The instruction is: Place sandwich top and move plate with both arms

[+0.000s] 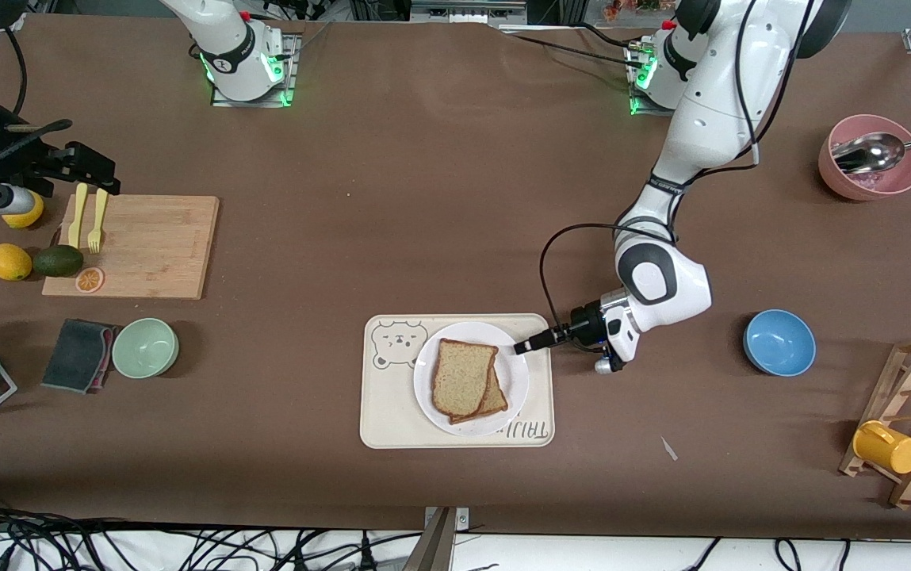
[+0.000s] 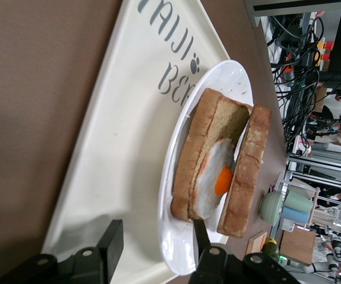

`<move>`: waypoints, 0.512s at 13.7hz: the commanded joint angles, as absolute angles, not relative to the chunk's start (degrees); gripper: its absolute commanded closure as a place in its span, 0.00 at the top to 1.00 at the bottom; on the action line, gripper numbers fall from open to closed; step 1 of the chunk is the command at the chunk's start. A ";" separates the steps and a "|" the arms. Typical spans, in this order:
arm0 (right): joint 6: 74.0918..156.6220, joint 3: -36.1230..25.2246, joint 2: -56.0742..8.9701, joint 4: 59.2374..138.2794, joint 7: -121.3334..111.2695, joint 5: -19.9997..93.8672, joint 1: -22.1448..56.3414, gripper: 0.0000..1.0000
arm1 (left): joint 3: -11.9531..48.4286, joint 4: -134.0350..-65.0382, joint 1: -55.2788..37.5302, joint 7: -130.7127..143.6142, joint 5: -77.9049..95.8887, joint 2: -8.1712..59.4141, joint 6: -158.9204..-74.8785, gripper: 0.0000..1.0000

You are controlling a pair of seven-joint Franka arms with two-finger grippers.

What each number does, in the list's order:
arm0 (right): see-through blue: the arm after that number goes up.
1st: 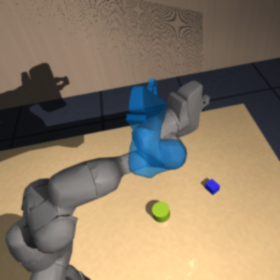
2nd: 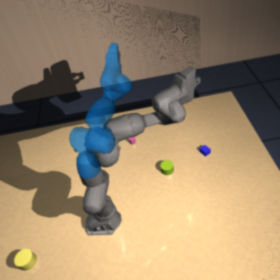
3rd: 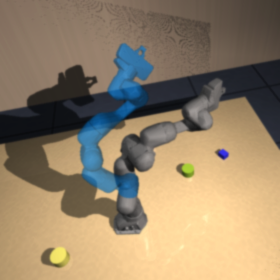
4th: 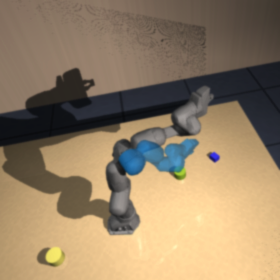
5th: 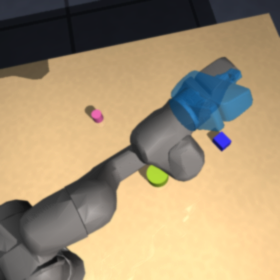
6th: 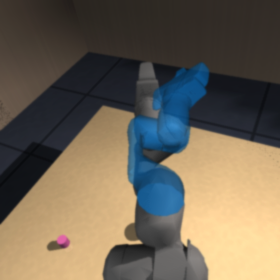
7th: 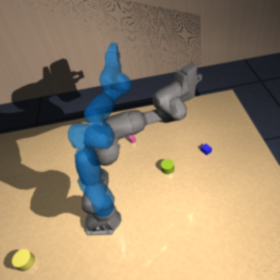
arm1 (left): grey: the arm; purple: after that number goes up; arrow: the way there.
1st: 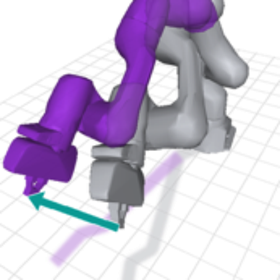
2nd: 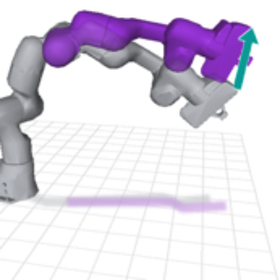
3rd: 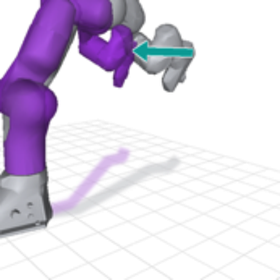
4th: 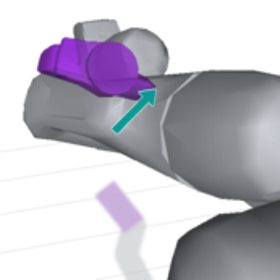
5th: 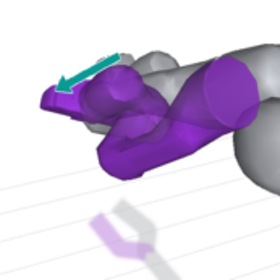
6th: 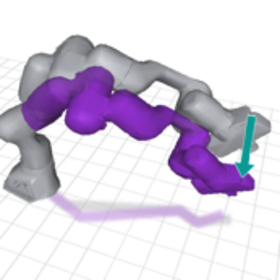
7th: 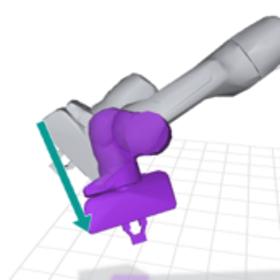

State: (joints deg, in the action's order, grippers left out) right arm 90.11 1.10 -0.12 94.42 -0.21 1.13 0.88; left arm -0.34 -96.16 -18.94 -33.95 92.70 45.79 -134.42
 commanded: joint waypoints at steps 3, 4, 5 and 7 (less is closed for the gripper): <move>89.30 1.58 0.62 94.22 0.18 1.23 0.26 1.00 | -0.09 -107.30 -16.44 -33.31 85.09 35.09 -135.00 0.56; 89.30 1.58 0.62 94.22 0.18 1.23 0.26 1.00 | -0.09 -109.49 -16.17 -32.09 82.64 32.72 -135.00 0.56; 89.30 1.58 0.62 94.22 0.26 1.23 0.26 1.00 | -0.17 -111.77 -15.65 -30.34 78.27 29.91 -135.09 0.56; 89.30 1.58 0.62 94.22 0.18 1.23 0.26 1.00 | -0.18 -116.17 -13.37 -23.59 65.02 22.97 -135.00 0.60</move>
State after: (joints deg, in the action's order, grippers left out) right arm 90.09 1.10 -0.12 94.40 -0.20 1.13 0.88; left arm -0.52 -108.79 -15.32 -28.77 74.37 32.17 -134.70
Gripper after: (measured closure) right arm 0.000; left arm 0.419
